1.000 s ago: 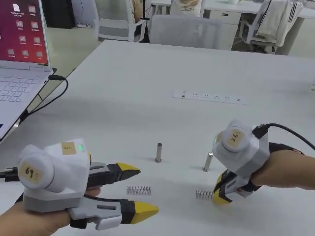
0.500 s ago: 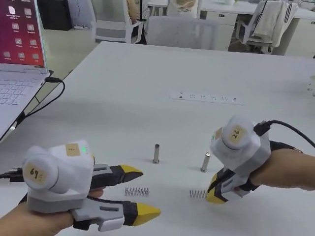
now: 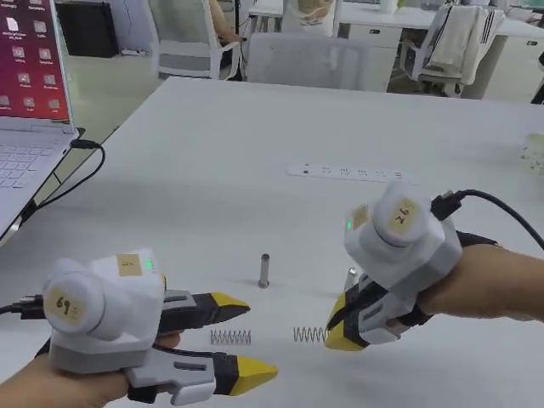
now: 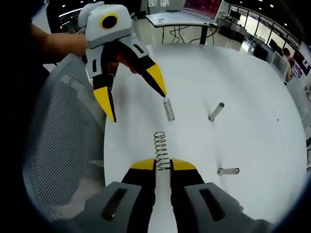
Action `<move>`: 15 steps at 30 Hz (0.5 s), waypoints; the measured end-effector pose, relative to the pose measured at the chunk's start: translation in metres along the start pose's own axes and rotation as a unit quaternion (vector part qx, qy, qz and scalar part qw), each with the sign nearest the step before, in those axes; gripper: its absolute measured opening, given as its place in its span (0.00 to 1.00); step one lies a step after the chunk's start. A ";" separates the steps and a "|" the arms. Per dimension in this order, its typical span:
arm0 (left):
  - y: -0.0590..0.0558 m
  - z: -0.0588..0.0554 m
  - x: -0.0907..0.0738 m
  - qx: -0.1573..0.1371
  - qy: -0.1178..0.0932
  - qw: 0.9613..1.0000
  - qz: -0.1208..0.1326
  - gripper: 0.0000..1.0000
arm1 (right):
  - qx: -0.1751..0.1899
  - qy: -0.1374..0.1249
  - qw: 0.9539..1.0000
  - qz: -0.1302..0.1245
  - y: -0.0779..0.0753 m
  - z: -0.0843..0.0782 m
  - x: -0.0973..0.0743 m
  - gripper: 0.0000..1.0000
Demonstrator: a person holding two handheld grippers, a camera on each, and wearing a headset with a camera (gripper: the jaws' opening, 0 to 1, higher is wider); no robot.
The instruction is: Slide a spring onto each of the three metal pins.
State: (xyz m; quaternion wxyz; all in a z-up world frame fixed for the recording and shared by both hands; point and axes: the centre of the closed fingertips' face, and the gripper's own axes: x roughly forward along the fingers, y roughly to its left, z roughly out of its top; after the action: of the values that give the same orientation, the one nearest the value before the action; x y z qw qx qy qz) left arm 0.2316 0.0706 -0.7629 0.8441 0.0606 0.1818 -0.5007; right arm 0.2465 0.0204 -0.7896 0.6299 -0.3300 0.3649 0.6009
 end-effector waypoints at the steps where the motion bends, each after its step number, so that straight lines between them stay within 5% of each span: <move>1: 0.000 0.000 0.000 0.000 0.000 1.000 -0.001 0.41 | -0.003 -0.002 1.000 0.002 0.002 0.003 0.000 0.08; 15: -0.004 0.001 0.003 0.015 0.001 1.000 -0.012 0.30 | -0.038 -0.015 0.999 0.019 0.016 0.026 0.000 0.08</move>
State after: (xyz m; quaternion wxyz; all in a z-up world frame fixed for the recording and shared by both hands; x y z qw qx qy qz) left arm 0.2298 0.0660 -0.7631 0.8367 0.0717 0.1755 -0.5138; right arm 0.2317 0.0433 -0.7763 0.6105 -0.3376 0.3392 0.6311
